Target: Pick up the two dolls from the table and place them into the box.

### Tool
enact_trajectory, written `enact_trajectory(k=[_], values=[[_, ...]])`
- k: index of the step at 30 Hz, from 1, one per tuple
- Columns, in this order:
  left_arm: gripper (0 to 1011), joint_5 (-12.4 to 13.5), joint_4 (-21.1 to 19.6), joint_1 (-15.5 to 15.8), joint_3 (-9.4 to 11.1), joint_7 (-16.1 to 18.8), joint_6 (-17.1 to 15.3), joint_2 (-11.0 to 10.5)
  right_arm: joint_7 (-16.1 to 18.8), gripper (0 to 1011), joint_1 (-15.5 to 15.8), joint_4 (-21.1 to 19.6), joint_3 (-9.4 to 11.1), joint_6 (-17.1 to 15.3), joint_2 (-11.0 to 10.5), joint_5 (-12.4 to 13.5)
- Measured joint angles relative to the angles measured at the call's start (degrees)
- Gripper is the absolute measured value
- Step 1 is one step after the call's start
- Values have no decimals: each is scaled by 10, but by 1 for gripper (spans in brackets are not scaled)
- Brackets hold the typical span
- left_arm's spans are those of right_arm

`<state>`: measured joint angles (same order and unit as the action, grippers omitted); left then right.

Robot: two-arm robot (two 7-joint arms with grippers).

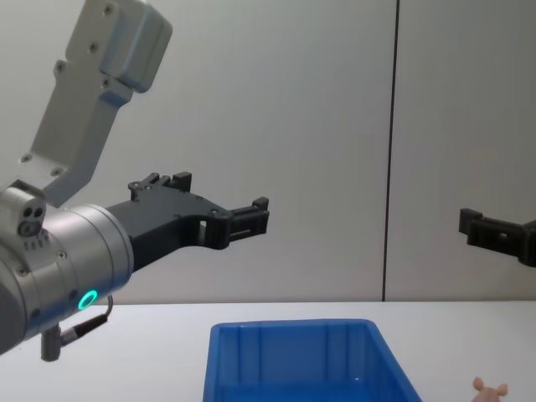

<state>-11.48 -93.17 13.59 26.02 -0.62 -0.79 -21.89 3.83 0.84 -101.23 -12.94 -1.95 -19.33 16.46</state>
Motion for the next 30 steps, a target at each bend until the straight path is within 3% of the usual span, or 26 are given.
enact_trajectory(k=[13,22,30], values=[[1001,0,0,0,0,0,0,0,-10,1001,11,-6,3,0,-6,0],[1001,0,0,0,0,0,0,0,-57,1001,55,-33,18,-10,-32,3],[1001,0,0,0,0,0,0,0,-116,1001,99,-59,35,-38,-53,10]])
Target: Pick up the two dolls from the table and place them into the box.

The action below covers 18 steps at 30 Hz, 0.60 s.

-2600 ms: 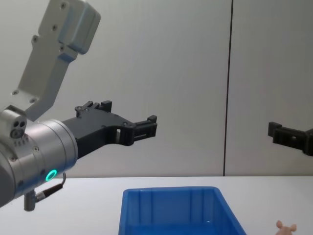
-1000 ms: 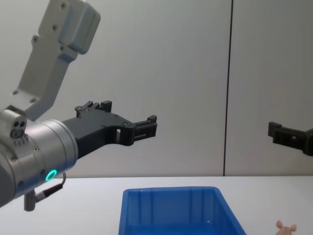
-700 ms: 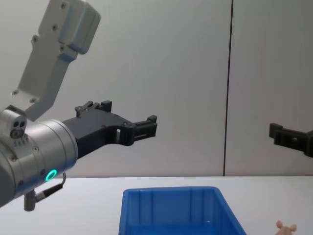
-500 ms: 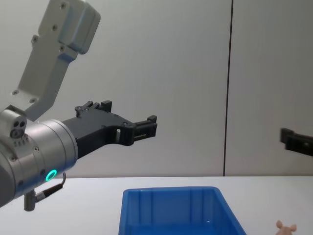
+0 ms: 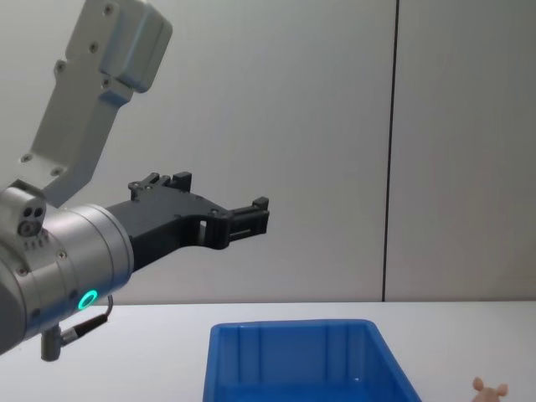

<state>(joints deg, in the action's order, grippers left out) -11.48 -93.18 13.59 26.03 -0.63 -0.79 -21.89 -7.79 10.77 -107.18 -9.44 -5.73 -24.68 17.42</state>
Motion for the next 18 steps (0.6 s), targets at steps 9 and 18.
enact_trajectory(k=[9,18], values=[[1001,0,0,0,0,0,0,0,-43,1001,17,-7,7,-51,-1,2],[1001,0,0,0,0,0,0,0,-51,1001,-2,18,-1,-97,25,-10]])
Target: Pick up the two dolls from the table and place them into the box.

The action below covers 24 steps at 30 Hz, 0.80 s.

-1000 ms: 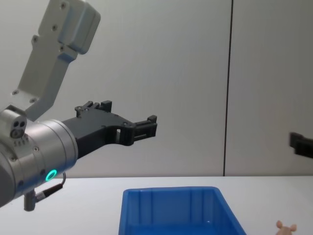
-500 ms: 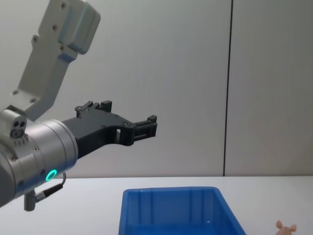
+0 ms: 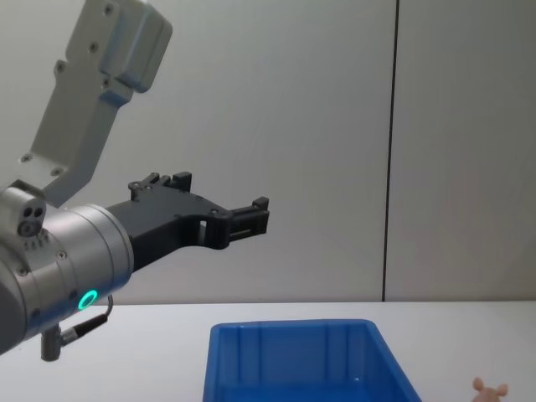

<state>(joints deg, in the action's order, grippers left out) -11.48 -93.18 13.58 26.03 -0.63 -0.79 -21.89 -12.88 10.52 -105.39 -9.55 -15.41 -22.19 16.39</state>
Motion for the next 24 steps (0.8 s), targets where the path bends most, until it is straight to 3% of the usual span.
enact_trajectory(k=[11,24], values=[[1001,0,0,0,0,0,0,0,-3,1001,-35,40,-15,-39,43,-6],[1001,0,0,0,0,0,0,0,-59,1001,-66,83,-20,-67,91,8]])
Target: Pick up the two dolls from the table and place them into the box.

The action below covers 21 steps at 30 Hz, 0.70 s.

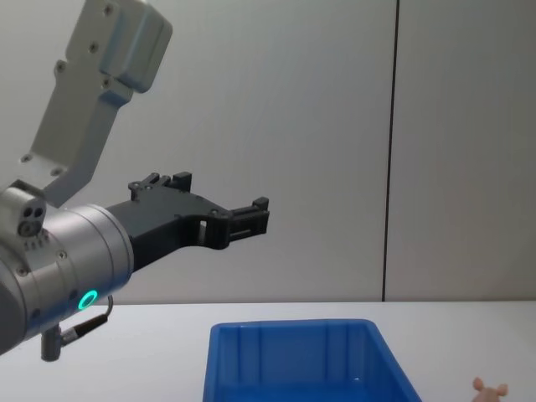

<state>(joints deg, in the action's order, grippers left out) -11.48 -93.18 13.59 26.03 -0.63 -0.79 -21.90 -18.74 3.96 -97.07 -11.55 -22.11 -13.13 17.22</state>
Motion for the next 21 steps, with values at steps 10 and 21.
enact_trajectory(k=[10,21], values=[[1001,0,0,0,0,0,0,0,9,1001,-28,35,-3,-9,23,-2],[1001,0,0,0,0,0,0,0,28,1001,-53,69,-8,-23,41,-12]])
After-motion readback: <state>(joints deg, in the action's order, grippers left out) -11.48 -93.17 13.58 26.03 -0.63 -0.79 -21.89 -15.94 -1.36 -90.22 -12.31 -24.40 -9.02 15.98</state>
